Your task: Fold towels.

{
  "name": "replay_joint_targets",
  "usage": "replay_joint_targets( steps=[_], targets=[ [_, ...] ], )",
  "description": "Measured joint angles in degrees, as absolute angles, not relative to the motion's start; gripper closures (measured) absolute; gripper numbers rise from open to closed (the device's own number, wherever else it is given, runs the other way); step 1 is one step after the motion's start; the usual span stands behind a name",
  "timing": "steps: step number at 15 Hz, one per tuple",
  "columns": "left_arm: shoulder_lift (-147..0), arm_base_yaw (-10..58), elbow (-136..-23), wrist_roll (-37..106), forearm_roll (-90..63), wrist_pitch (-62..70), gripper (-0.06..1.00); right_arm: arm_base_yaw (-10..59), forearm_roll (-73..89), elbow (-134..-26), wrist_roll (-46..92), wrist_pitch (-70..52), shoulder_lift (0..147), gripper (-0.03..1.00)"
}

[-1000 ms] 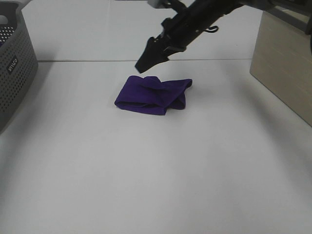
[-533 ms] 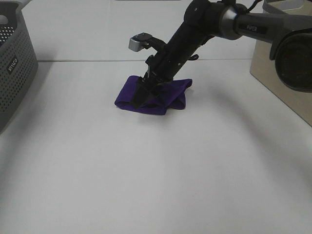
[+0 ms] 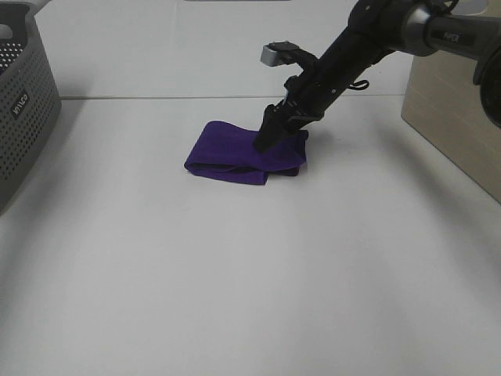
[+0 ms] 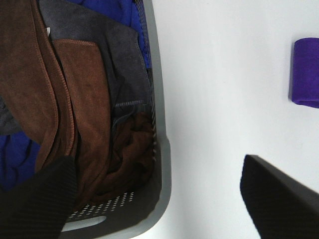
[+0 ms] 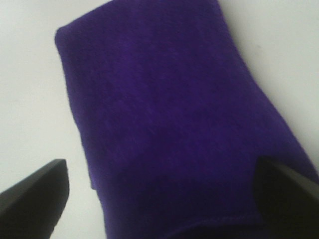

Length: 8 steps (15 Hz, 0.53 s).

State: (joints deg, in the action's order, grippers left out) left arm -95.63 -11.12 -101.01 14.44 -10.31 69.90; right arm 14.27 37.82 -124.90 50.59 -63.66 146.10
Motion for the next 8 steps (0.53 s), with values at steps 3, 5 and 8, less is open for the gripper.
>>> replay_joint_targets(
  steps=[3, 5, 8],
  targets=[
    [-95.6, -11.1, -101.0, 14.4, -10.3, 69.9, 0.13, 11.2, 37.7, -124.9, 48.1, -66.7, 145.5, 0.00],
    [-95.6, -11.1, -101.0, 14.5, -10.3, 69.9, 0.13, 11.1, 39.5, -124.9, 47.0, -68.9, 142.0, 0.00],
    [-95.6, -11.1, -101.0, 15.6, -9.9, 69.9, 0.13, 11.1, 31.9, -124.9, 34.5, -69.2, 130.4, 0.00]
  ],
)
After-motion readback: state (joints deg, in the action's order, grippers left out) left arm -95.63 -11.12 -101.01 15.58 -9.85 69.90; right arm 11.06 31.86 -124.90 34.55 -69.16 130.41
